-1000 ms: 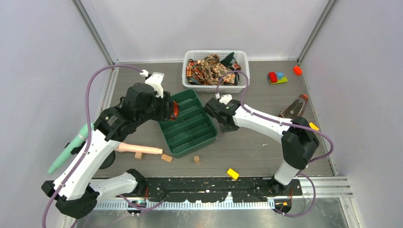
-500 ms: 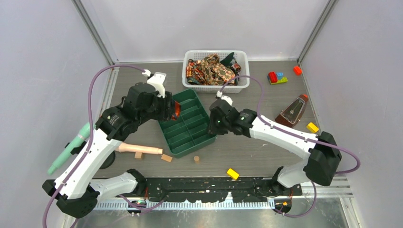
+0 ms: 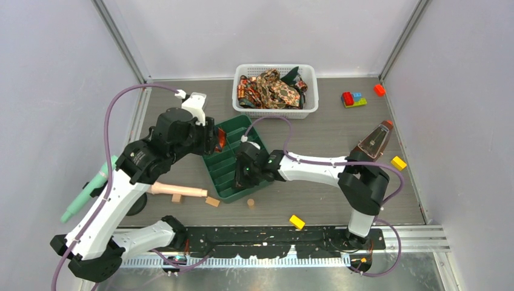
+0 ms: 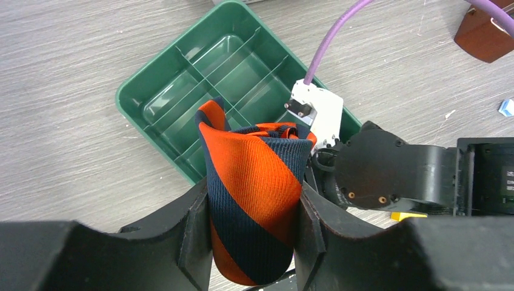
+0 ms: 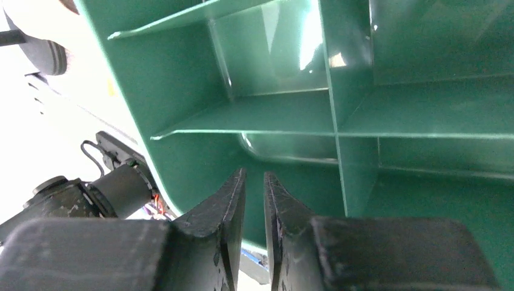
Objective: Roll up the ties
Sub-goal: Move the storage box to the center of the board.
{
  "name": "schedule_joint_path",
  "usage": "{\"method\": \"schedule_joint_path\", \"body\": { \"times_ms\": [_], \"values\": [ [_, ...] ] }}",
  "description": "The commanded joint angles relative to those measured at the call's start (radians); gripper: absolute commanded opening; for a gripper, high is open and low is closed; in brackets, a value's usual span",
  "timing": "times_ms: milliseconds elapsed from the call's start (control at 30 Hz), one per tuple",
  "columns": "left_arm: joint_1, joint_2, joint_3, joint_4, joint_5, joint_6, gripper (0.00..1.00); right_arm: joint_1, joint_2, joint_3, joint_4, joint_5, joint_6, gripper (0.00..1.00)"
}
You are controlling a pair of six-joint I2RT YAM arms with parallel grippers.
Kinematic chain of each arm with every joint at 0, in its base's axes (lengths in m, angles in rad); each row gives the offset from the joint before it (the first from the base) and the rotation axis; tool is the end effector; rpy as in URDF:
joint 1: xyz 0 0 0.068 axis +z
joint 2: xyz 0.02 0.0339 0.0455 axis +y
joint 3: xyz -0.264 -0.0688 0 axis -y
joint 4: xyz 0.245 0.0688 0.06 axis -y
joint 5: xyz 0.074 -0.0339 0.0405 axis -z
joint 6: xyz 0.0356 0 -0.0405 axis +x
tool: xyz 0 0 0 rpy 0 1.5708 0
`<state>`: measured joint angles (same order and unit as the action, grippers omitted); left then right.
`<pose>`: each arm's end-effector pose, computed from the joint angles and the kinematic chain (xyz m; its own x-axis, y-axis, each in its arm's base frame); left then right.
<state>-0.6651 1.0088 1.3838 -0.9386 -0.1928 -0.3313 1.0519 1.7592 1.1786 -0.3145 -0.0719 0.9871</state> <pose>0.1438 -0.1041 0.4243 -0.5531 0.0281 -0.8327 0.3155 0.9320 -0.1782 0.1841 0.3275 0.2032 -0.9546 0.0068 -0.2979 -0.1667 0.8165 0.5528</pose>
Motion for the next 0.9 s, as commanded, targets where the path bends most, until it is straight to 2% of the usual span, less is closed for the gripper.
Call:
{"method": "schedule_joint_path", "body": {
  "times_ms": [0,167,300,400,567,767,867],
  "values": [
    [0.004,-0.016,0.013,0.018,-0.025,0.022,0.35,-0.001,0.044,0.083,-0.066,0.1,-0.029,0.24],
    [0.005,-0.005,0.011,0.023,-0.023,0.028,0.35,-0.006,0.117,0.21,-0.337,0.3,-0.152,0.23],
    [0.005,-0.002,-0.002,0.035,-0.024,0.026,0.35,-0.008,0.17,0.277,-0.574,0.556,-0.224,0.23],
    [0.005,0.005,-0.009,0.039,-0.023,0.025,0.35,-0.034,0.159,0.253,-0.592,0.675,-0.306,0.23],
    [0.004,0.01,-0.015,0.052,-0.017,0.025,0.35,-0.085,0.112,0.207,-0.555,0.737,-0.457,0.24],
    [0.005,0.031,-0.024,0.076,0.007,0.021,0.35,-0.176,0.052,0.149,-0.511,0.749,-0.584,0.25],
    [0.005,0.056,-0.028,0.098,0.028,0.023,0.35,-0.193,-0.019,0.138,-0.489,0.682,-0.62,0.25]
  ]
}}
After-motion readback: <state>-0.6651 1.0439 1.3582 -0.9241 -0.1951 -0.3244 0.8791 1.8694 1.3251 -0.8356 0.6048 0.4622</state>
